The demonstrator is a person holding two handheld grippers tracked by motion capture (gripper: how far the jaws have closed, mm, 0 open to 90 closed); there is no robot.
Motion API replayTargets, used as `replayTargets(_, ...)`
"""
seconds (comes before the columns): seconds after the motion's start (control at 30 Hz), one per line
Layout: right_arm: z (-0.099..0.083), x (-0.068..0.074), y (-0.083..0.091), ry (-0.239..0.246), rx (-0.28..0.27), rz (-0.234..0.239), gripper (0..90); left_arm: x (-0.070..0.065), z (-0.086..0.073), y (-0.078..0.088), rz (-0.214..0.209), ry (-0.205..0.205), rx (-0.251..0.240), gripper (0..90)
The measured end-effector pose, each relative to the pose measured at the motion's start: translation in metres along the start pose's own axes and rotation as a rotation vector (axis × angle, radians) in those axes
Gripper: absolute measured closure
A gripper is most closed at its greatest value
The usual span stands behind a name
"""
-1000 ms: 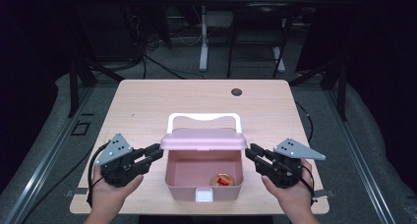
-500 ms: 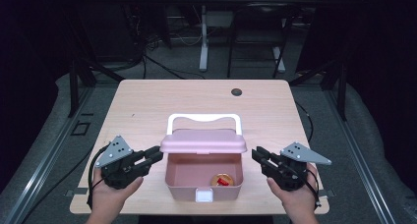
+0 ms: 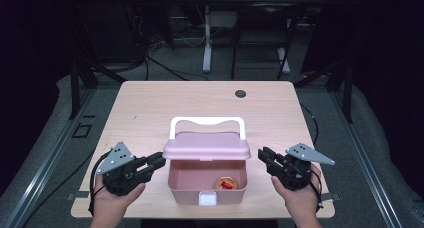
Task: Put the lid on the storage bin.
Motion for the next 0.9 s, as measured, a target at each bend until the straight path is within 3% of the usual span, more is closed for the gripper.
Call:
replayTargets(0.23,-0.007,0.000,-0.005,0.015,-0.003,-0.025,75.7,-0.002,-0.004,0.001,-0.004,0.001,0.004,76.5)
replayTargets(0.9,-0.023,-0.001,-0.014,0.011,-0.005,-0.022,74.7,-0.006,-0.020,0.002,-0.028,0.024,-0.010,76.4)
Point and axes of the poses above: each handheld gripper's, and its own axes: y roughly backward along the jaws, z roughly out of its top, x roughly to its left, the point moved 5 cm from there along -y, roughly forward along the jaws, and after that the axes turned 1 degree about z, right-handed, at the moved point
